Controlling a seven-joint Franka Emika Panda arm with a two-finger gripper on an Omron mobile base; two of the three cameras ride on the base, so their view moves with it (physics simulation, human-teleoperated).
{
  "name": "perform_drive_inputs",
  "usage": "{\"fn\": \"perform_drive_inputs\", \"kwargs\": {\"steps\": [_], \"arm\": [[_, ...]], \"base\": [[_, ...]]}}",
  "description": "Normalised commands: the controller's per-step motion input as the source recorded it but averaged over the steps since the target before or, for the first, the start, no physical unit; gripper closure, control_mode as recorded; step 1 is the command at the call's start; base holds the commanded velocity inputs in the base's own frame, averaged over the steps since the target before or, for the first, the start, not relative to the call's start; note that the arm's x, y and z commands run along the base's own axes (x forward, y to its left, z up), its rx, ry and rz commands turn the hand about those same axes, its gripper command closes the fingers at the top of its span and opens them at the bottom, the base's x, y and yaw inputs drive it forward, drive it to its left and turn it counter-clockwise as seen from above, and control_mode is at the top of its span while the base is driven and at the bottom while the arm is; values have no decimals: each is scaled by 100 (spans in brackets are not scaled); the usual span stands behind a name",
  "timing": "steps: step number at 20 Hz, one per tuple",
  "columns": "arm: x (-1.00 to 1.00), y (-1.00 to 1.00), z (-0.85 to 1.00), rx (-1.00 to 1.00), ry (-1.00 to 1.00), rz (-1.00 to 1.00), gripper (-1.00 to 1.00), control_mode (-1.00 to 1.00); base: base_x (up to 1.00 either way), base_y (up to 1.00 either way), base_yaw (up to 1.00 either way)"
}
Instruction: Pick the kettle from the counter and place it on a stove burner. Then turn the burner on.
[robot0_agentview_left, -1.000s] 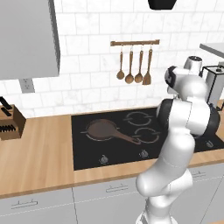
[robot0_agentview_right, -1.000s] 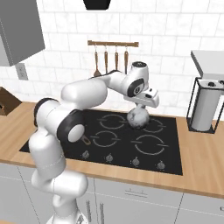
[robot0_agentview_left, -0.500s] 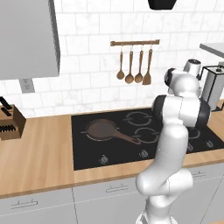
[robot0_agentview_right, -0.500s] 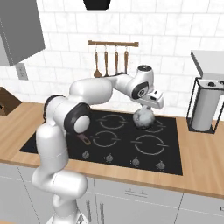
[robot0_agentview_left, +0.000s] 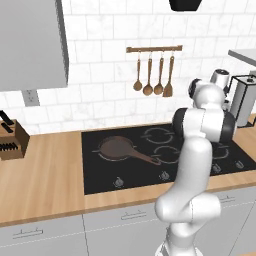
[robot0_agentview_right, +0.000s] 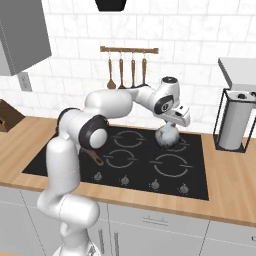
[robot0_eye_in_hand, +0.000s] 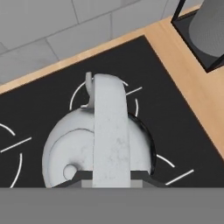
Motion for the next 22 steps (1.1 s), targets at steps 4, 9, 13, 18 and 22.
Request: {"fn": "perform_drive_inputs", "kwargs": {"steps": [4,9,13,18,22], "arm": [[7,-2,-40,0,0,-2,100,-100],[10,0,-24,0,-1,-3,100,-100],[28,-4,0,0,-1,-6,100,-100],[36,-13,0,2,-2,-9,100,-100],[34,-17,0,6,-3,-10,100,-100]], "base": [[0,0,0],[0,0,0],[0,0,0],[0,0,0],[0,0,0]]}}
